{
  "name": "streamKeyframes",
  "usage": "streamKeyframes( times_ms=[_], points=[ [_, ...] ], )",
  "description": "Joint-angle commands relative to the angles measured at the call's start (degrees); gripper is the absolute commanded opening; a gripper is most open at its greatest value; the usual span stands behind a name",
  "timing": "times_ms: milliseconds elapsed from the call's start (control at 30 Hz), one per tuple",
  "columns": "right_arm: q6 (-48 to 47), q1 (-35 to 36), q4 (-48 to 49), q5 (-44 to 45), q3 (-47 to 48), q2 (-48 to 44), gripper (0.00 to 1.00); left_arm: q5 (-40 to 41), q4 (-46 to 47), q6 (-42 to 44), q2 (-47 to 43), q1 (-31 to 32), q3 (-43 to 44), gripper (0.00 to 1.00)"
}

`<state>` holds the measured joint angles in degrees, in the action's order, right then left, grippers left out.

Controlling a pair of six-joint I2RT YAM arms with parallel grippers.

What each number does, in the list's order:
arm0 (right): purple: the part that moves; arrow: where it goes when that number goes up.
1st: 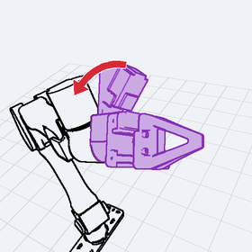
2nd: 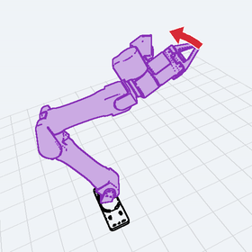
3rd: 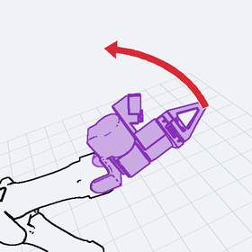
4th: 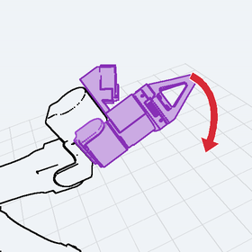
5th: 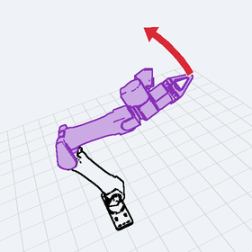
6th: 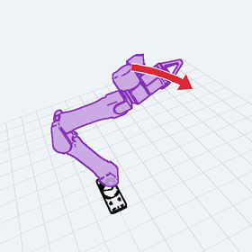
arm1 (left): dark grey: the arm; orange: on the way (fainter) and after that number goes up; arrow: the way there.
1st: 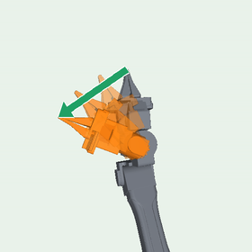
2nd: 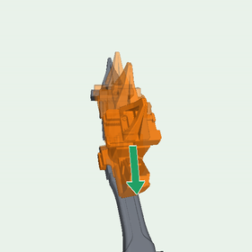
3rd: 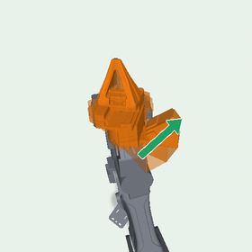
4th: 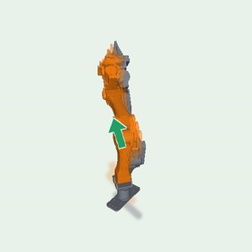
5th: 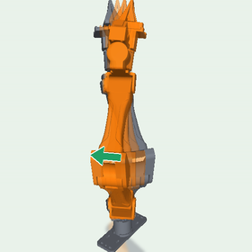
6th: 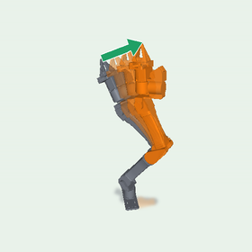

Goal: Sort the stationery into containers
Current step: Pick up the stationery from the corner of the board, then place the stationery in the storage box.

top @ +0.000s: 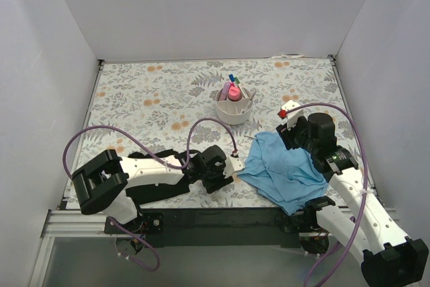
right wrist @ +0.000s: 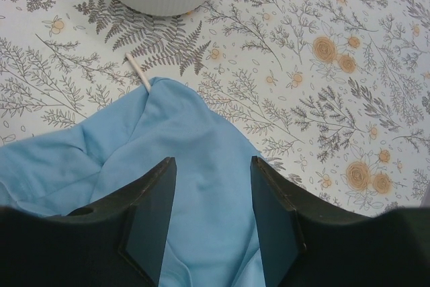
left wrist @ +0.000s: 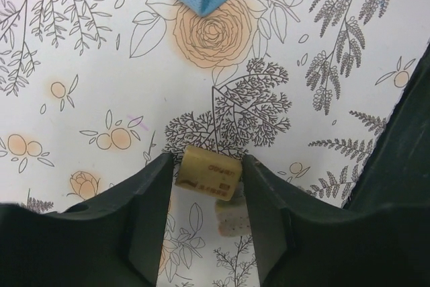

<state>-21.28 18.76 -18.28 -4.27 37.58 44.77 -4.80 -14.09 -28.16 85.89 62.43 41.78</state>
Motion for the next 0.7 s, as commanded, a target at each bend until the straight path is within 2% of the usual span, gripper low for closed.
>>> streamKeyframes(
  times_ms=[0,67,133,233,333,500,667],
  points=[
    [0.2,-0.1,1.5,-0.2,-0.8,-0.2,0.56,0.9,-6.8,0.8,2.7,-0.2,-3.0,0.3],
    [0.1,-0.1,1.5,0.1,-0.7,-0.5,0.56,0.4,-8.4,1.0,2.3,-0.2,-1.7,0.16],
    [-0.5,-0.1,1.5,1.5,0.0,-1.0,0.56,2.3,-11.8,0.7,1.4,-0.1,0.1,0.08],
    [-1.6,-0.1,1.2,3.0,1.3,-1.4,0.56,6.5,-15.1,2.9,-1.3,-1.0,5.8,0.03],
    [-1.7,-0.1,1.1,3.8,2.5,-0.7,0.57,7.2,-16.7,5.2,-2.0,-4.2,14.0,0.02],
    [-1.2,-0.1,1.1,4.0,4.3,2.4,0.57,6.3,-15.0,6.4,0.9,-9.6,25.9,0.0],
    [0.0,-0.1,2.5,4.0,6.4,5.9,0.57,6.4,-10.8,7.4,6.3,-15.0,31.8,0.0]
  ],
)
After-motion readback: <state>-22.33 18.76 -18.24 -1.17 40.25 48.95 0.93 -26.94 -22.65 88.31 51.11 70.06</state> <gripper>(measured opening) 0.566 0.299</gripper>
